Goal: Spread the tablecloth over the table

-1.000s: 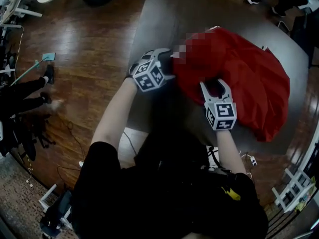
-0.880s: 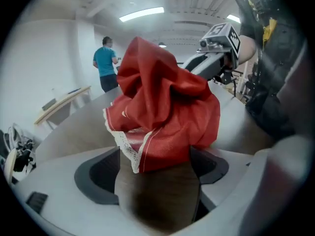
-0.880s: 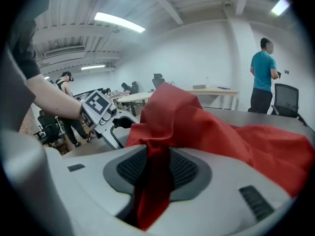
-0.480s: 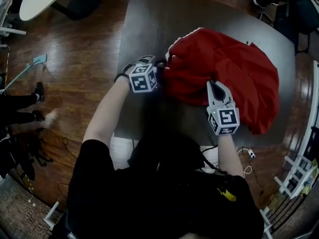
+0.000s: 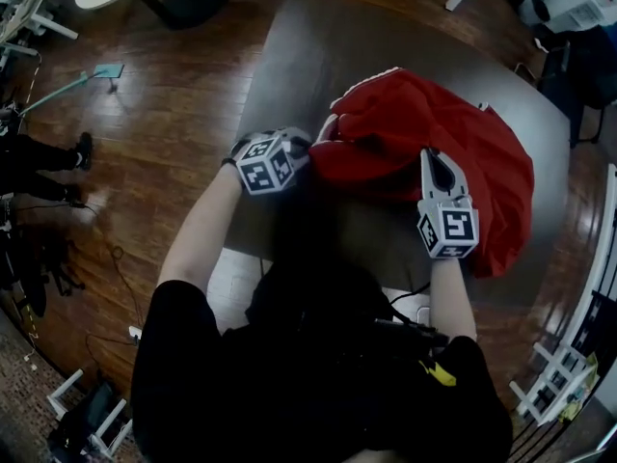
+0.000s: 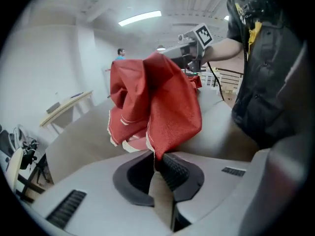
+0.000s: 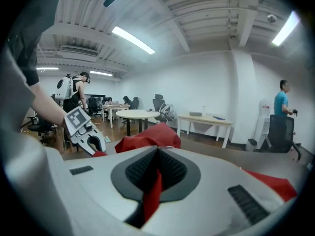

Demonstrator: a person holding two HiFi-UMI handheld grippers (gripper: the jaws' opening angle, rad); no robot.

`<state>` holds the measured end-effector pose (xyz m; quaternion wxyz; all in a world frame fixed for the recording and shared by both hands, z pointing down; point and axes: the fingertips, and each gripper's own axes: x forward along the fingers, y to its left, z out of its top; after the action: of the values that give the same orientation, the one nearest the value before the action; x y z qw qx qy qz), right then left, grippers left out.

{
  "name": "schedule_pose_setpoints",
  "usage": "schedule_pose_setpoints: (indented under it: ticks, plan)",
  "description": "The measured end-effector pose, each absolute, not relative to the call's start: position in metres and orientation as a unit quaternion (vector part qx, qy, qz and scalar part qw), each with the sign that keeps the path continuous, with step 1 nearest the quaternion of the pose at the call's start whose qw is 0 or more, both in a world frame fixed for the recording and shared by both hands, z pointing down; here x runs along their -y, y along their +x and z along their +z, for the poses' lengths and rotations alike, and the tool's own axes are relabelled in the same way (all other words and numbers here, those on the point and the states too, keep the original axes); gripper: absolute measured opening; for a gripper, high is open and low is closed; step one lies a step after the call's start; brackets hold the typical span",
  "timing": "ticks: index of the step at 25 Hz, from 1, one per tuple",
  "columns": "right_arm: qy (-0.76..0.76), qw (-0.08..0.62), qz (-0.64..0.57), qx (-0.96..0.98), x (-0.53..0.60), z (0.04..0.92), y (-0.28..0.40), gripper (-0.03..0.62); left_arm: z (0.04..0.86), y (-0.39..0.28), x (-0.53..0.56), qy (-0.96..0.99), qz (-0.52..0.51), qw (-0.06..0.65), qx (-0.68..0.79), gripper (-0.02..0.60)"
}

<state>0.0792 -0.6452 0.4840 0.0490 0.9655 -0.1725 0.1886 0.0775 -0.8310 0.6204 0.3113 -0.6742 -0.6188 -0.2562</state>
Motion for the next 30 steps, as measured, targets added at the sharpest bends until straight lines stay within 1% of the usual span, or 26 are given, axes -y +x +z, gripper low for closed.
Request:
schedule_pose_setpoints:
  ticks: [7,10,13,16,18,21,26,30]
  plan:
    - [0.970,0.048,0.125,0.204,0.643,0.440,0.119,0.006,0.526,0.051,0.870,-0.735,-0.245,0.291,0.562,0.012]
    - [0.962,0.062,0.107,0.244,0.677,0.434,0.136,0.006,0.502,0.032,0.910,-0.754,-0.277,0.271,0.531,0.011]
    - [0.946,0.082,0.086,0.302,0.725,0.430,0.150,0.006,0.485,0.000,0.942,-0.764,-0.331,0.225,0.506,0.011]
    - [0.932,0.091,0.062,0.346,0.787,0.416,0.154,0.006,0.458,-0.033,0.975,-0.772,-0.358,0.187,0.490,0.011]
    - [0.923,0.092,0.047,0.370,0.842,0.404,0.154,0.006,0.430,-0.055,1.005,-0.787,-0.357,0.150,0.480,0.011]
    - [0.914,0.090,0.035,0.395,0.901,0.398,0.153,0.006,0.392,-0.074,1.035,-0.818,-0.324,0.104,0.463,0.012]
    - [0.904,0.098,0.036,0.415,0.965,0.420,0.146,0.006,0.401,-0.075,1.095,-0.865,-0.300,0.102,0.390,0.012]
    - [0.891,0.138,0.074,0.427,0.996,0.456,0.155,0.006,0.435,-0.049,1.146,-0.904,-0.310,0.117,0.271,0.012]
